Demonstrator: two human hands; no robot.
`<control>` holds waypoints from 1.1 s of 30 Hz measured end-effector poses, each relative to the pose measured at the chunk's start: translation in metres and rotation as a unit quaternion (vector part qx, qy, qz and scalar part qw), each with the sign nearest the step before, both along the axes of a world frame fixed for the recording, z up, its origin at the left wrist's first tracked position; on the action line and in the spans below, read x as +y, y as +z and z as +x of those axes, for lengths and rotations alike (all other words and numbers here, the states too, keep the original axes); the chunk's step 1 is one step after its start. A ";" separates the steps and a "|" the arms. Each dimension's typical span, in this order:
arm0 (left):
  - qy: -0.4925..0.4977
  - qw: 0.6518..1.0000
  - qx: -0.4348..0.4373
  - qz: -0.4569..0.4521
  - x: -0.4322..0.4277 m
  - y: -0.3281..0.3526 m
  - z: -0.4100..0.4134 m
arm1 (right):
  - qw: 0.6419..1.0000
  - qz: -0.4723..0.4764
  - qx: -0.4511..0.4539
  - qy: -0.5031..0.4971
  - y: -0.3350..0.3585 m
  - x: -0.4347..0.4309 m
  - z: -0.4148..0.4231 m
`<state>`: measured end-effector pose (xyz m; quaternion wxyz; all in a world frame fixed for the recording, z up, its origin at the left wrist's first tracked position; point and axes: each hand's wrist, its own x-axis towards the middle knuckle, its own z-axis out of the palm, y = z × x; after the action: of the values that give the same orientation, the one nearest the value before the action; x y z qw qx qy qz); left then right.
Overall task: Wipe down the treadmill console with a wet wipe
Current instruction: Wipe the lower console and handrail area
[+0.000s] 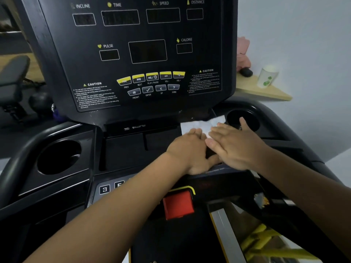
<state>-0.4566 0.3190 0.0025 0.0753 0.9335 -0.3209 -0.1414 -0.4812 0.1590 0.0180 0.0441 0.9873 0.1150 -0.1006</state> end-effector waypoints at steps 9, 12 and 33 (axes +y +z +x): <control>0.004 1.000 0.025 0.006 -0.003 0.000 0.016 | 1.000 0.010 0.024 -0.002 -0.003 0.000 0.024; 0.010 1.000 0.021 0.015 -0.004 -0.004 0.016 | 0.999 0.026 0.040 0.007 -0.007 -0.006 0.024; -0.004 1.000 0.012 0.001 0.000 0.003 -0.030 | 0.998 -0.003 0.048 -0.047 0.003 0.027 -0.005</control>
<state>-0.4866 0.3187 0.0051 0.0776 0.9306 -0.3234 -0.1531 -0.4862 0.1863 0.0214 0.0368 0.9855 0.0698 -0.1502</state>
